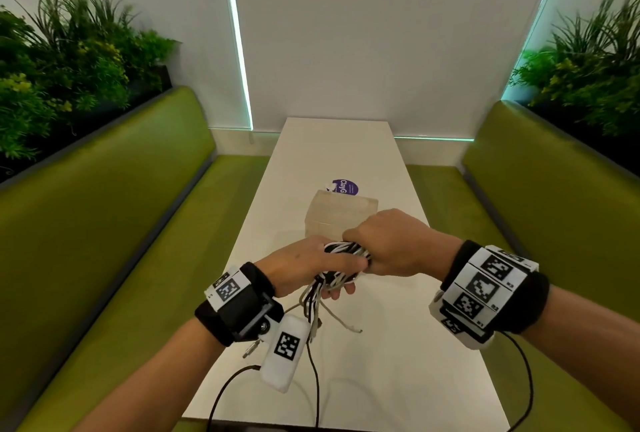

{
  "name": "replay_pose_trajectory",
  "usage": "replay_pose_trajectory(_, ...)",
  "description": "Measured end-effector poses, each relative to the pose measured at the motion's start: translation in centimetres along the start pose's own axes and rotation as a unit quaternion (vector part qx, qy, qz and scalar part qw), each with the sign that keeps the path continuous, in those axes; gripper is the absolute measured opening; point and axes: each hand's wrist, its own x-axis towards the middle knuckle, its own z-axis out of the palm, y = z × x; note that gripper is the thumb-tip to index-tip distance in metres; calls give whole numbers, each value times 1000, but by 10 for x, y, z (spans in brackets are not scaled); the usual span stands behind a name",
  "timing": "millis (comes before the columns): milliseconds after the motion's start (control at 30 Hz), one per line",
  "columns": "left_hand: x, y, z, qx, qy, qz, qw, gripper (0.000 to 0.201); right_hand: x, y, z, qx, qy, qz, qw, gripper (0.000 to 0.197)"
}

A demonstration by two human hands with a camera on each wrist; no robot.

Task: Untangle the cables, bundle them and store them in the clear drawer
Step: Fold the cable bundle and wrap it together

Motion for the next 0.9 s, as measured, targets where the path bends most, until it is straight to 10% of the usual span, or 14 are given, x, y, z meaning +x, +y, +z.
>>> replay_pose_trajectory(233, 2, -32, 0, -83, -33, 89, 992, 76, -1, 5, 0, -39, 26, -4, 999, 14)
replay_pose_trajectory(433, 7, -56, 11, 22, 122, 125, 984, 19, -5, 23, -21, -32, 85, 56, 994, 23)
replay_pose_trajectory(533, 10, -56, 14, 16, 170, 133, 976, 23, -4, 25, -22, -16, 106, 74, 991, 24)
replay_pose_trajectory(900, 11, -35, 11, -221, 330, 203, 895, 35, 11, -5, 22, 438, 156, 140, 874, 24)
